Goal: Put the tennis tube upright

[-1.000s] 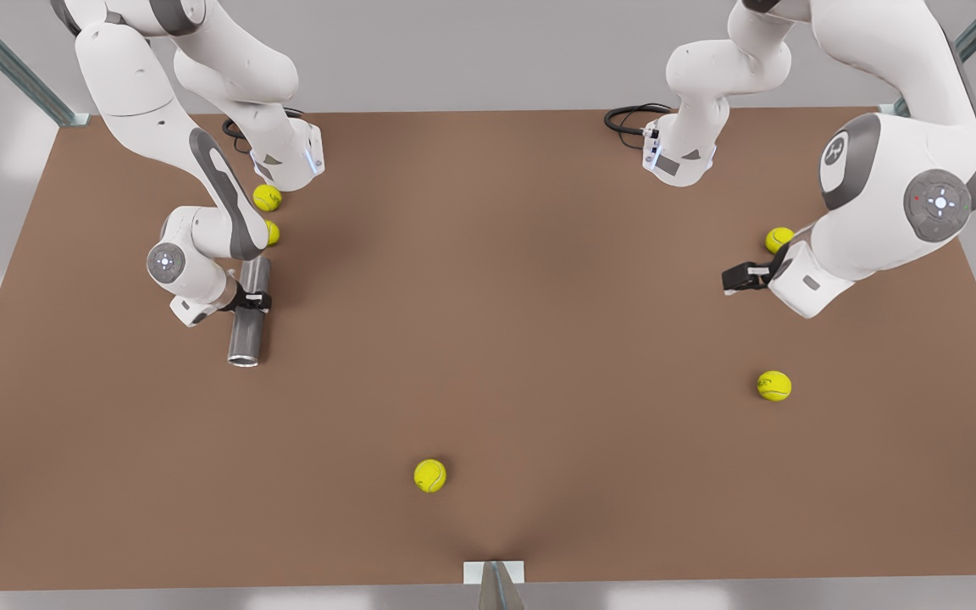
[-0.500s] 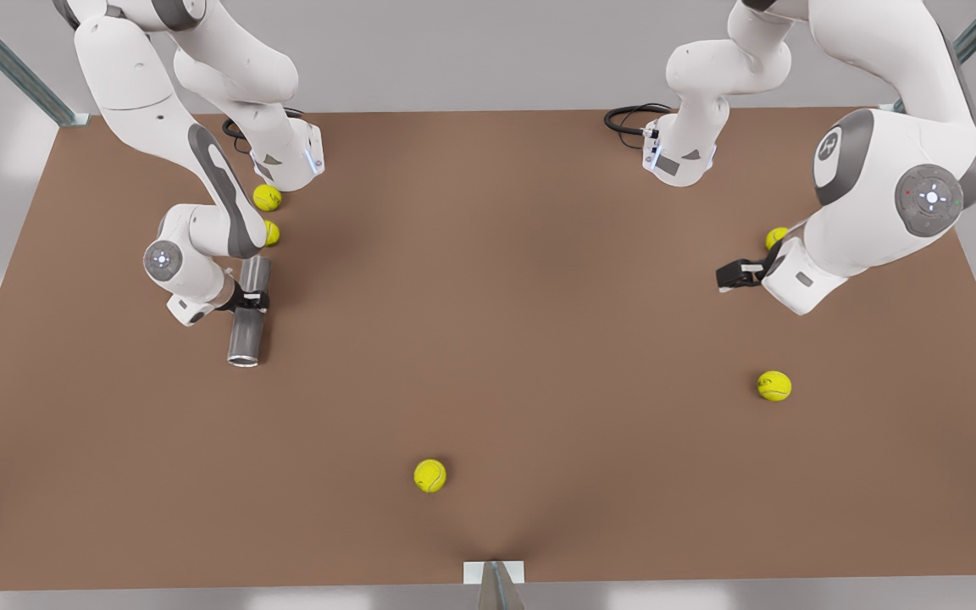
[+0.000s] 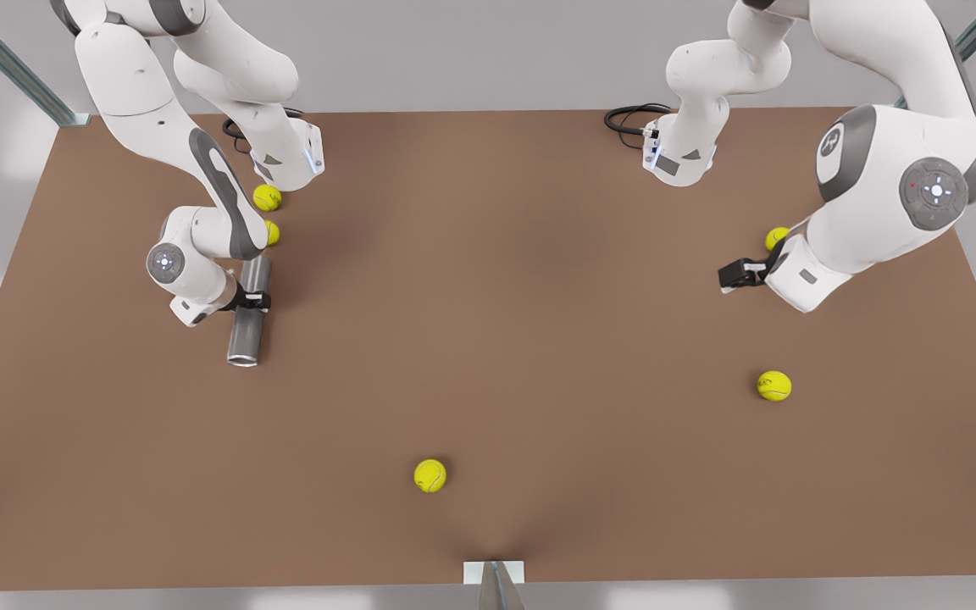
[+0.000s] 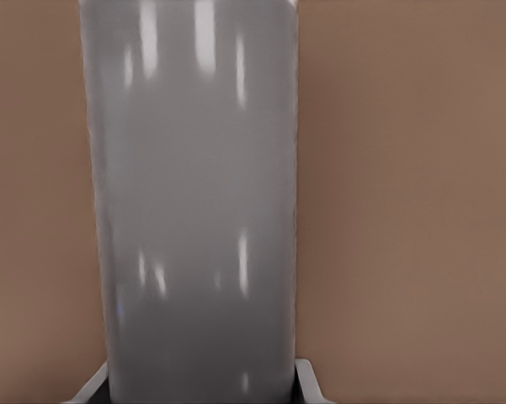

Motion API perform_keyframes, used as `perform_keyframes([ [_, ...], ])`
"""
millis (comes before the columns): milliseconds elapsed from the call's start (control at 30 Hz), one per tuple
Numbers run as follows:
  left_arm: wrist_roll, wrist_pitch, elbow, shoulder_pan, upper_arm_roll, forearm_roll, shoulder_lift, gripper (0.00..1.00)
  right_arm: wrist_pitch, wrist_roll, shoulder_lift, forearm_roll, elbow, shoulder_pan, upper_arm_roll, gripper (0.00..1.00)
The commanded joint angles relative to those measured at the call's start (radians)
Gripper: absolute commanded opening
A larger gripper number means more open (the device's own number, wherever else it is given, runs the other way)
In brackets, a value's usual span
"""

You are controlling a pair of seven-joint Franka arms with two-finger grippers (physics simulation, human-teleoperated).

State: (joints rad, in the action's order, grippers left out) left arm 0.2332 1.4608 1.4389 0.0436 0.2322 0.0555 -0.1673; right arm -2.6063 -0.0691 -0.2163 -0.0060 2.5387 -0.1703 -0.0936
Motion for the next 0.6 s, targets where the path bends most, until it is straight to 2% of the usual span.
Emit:
perform_keyframes([
  [0, 0.002, 0.0, 0.0, 0.002, 0.001, 0.001, 0.0, 0.99, 0.0, 0.0, 0.0, 0.0, 0.0, 0.0, 0.0, 0.77],
  [300, 0.055, -0.003, -0.002, 0.002, 0.056, -0.002, 0.028, 0.99, 0.008, -0.001, 0.011, 0.0, -0.002, 0.0, 0.0, 0.75],
  [467, 0.041, 0.0, 0.0, 0.012, 0.076, -0.002, 0.025, 0.99, 0.026, -0.001, 0.074, 0.0, -0.002, 0.002, -0.002, 0.75],
  [567, 0.051, 0.033, 0.0, 0.013, 0.073, 0.003, 0.017, 0.99, 0.017, -0.001, 0.109, 0.0, -0.012, 0.002, -0.051, 0.75],
])
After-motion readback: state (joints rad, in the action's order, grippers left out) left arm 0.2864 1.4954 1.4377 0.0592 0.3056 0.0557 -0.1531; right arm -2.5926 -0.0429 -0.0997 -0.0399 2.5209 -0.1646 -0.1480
